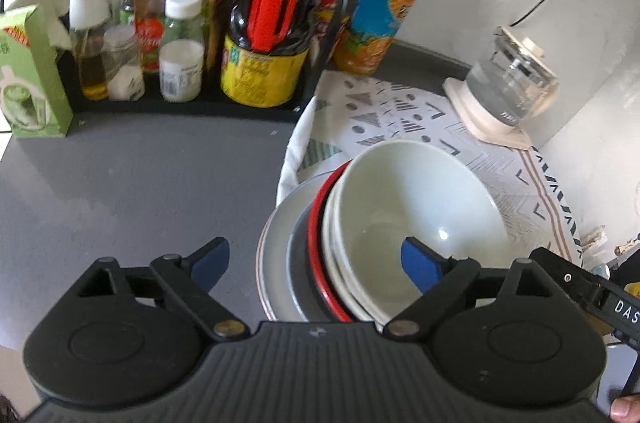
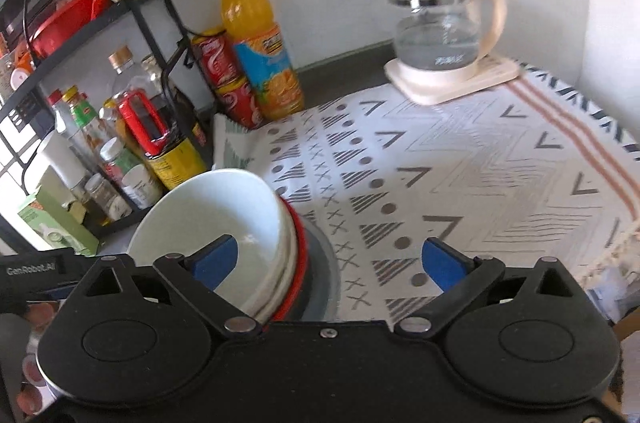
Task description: Organize plates and bowls
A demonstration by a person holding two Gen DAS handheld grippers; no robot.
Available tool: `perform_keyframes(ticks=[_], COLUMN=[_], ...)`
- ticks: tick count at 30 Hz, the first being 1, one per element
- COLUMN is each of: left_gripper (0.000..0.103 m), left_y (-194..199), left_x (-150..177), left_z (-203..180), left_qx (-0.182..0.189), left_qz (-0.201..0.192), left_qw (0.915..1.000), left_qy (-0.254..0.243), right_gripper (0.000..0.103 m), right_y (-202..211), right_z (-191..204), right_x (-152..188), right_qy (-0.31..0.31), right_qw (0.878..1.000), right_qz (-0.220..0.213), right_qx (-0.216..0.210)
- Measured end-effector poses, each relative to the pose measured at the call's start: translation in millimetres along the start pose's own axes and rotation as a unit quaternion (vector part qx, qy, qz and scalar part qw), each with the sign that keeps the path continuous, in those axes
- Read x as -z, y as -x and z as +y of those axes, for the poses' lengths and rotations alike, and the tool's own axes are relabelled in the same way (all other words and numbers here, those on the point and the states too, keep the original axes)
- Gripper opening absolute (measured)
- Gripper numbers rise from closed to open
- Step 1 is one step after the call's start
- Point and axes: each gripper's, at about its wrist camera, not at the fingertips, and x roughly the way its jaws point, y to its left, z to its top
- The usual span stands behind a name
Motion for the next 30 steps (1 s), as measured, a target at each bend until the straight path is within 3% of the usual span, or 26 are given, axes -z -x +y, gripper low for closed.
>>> perform_keyframes(ticks=[16, 30], left_gripper=[0.092, 0.092], left_y=[50.5, 111.8], left_x=[32.7, 89.3], left_z=[-28.3, -42.2], left_qx=[0.010, 0.004], left_qz=[-0.073, -0.085], left_qw=[0.9955, 0.9925], left_qy=[-0.060, -0.088], right_gripper=[0.099, 0.100], right_y=[75.1, 142.7], right_z=[-24.4, -27.5], right_x=[27.1, 66.5], right_qy=[0.004, 0.010], right_qw=[0.995, 0.992], right_qz=[-0.084, -0.094], right_qx=[0.052, 0.078])
